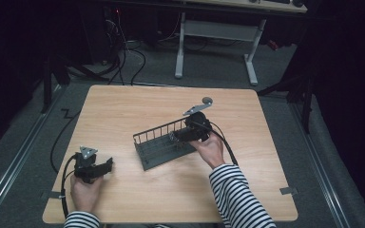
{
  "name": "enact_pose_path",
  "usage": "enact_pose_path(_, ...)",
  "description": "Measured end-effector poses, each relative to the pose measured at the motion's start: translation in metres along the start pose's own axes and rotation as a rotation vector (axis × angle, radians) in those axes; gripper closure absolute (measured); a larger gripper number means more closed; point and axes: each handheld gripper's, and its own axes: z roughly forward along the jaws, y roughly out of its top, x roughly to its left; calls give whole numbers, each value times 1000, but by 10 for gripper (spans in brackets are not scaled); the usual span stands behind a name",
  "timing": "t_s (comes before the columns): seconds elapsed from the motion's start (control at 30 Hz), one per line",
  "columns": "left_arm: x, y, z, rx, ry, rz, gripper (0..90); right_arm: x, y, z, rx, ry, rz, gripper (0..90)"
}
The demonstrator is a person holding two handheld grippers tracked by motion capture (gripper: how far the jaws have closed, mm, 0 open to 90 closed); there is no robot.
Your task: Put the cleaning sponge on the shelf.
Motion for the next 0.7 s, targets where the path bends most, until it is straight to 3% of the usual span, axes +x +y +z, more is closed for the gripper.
enact_pose_path(0.17,0,0,0,2,2,4,252,-3,1,-15,-50,-2,5,366)
enact_pose_path(0.7,0,0,0,3,3,6,252,-17,-6,-58,-126,-36,27,375)
